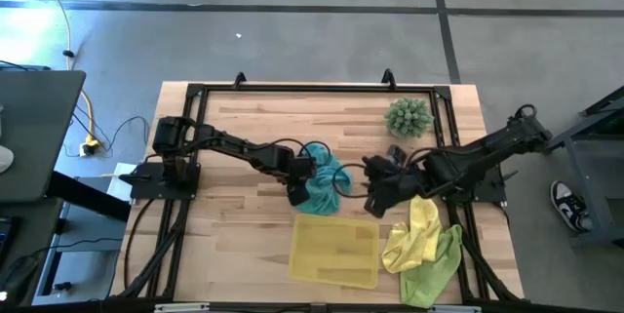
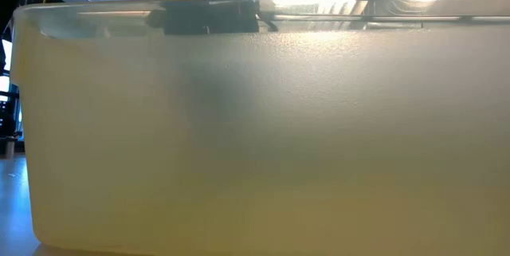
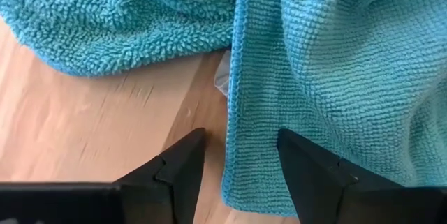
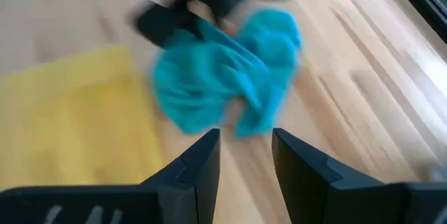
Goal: Roll microfiber towels into tight, uniform cylinder then place into a basket
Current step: Fold the blue towel
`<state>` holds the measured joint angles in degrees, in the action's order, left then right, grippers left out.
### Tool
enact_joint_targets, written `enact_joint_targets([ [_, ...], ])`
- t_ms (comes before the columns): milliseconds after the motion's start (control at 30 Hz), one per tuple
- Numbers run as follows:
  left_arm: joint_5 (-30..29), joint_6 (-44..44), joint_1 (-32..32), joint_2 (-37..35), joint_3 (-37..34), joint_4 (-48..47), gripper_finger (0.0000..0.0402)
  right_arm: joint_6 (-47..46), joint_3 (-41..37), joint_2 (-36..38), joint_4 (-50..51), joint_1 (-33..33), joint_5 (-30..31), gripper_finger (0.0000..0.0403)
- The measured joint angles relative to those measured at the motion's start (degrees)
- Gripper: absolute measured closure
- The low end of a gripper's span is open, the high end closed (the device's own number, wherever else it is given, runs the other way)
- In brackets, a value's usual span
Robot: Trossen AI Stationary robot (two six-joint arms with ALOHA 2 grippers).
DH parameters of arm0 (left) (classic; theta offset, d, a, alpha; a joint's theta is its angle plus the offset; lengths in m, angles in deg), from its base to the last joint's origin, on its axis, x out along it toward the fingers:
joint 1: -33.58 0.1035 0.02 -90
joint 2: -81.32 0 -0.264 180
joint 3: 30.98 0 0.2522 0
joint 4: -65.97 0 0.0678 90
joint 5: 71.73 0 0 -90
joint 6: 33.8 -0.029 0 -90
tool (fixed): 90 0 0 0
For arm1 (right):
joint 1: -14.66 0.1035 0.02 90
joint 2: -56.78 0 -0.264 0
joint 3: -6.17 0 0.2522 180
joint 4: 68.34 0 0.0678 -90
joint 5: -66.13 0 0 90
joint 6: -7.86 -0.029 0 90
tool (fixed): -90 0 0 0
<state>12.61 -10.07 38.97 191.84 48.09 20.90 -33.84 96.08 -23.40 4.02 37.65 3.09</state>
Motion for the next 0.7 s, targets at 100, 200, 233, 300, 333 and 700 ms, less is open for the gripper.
enact_joint_targets([
  [100,0.05,-1.08,-0.13,-0.24,-0.04,-0.07,0.0247,-2.04,-3.92,0.02,0.58,-2.73,0.32,0.0281],
  [200,0.25,-2.5,-0.15,-0.2,-0.05,-0.19,0.0276,-1.92,-9.05,0.0,-4.25,-5.52,-1.29,0.0281],
  [233,0.32,-3.0,-0.15,-0.2,-0.05,-0.2,0.0287,-1.81,-10.94,0.0,-6.86,-6.41,-2.29,0.0281],
  [300,0.42,-3.79,-0.15,-0.15,-0.07,-0.22,0.0309,-1.15,-14.7,0.0,-11.76,-8.03,-3.41,0.0281],
  [333,0.42,-3.99,-0.15,-0.15,-0.07,-0.22,0.032,-0.89,-16.6,0.0,-14.45,-8.67,-3.43,0.0281],
  [700,-0.05,-4.94,-0.15,-0.09,-0.15,-0.37,0.0398,-9.03,-37.89,-0.02,-53.79,-14.41,-15.61,0.0279],
])
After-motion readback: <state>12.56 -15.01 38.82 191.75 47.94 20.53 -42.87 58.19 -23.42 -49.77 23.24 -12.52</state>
